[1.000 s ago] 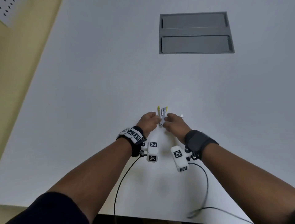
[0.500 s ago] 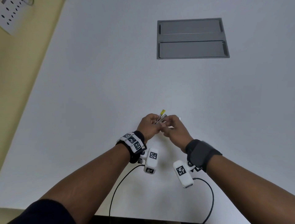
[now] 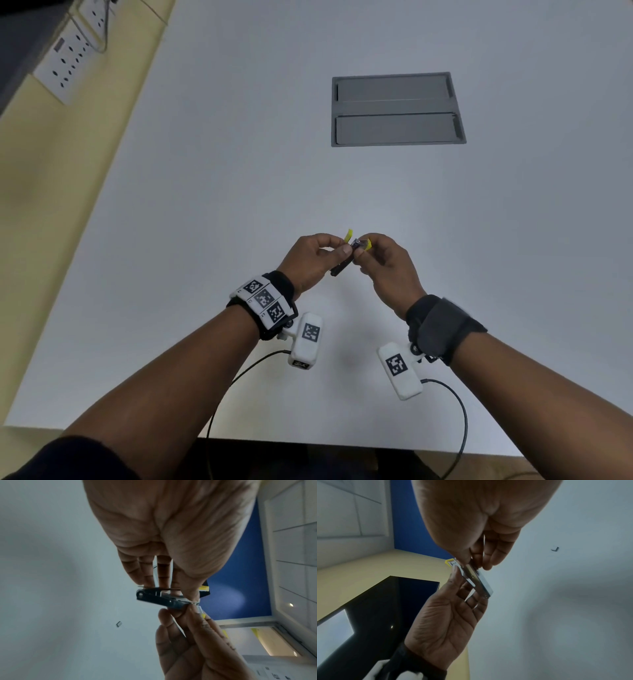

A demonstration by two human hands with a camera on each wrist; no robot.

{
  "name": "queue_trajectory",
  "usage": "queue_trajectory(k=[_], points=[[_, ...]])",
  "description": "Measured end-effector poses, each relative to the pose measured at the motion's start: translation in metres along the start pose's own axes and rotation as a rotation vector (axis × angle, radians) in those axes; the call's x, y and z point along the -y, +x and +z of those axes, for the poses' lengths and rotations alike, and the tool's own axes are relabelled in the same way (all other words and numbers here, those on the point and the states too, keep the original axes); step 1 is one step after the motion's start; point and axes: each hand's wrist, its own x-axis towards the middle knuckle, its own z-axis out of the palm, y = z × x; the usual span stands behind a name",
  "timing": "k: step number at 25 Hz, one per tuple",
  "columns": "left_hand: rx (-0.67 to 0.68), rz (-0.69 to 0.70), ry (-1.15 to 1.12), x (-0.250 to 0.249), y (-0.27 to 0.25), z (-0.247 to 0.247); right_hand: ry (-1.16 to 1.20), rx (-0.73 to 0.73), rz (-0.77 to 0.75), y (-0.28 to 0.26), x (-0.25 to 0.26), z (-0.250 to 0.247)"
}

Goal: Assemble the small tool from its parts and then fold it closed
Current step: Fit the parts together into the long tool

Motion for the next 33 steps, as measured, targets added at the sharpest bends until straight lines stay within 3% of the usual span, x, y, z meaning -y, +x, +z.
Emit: queue_trajectory(k=[4, 10, 21, 29, 33], points=[[0.02, 0.1, -0.061, -0.009, -0.011, 0.002, -0.015, 0.044, -0.042, -0.011, 0.012, -0.006], [0.071, 0.042, -0.048, -0.013, -0.029, 0.008, -0.039, 0.092, -0.009, -0.024, 0.016, -0.011], [0.035, 0.019, -0.147, -0.021, -0.038, 0.01, -0.077, -0.049, -0.108, -0.035, 0.018, -0.003], [0.009, 0.047, -0.111, -0.026, -0.05, 0.006, 0.008, -0.077, -0.105, -0.044, 0.02, 0.002], [-0.064, 0.039, -0.215, -0.031, -0.051, -0.005, 0.108, -0.094, -0.078, -0.048, 0.023, -0.002]])
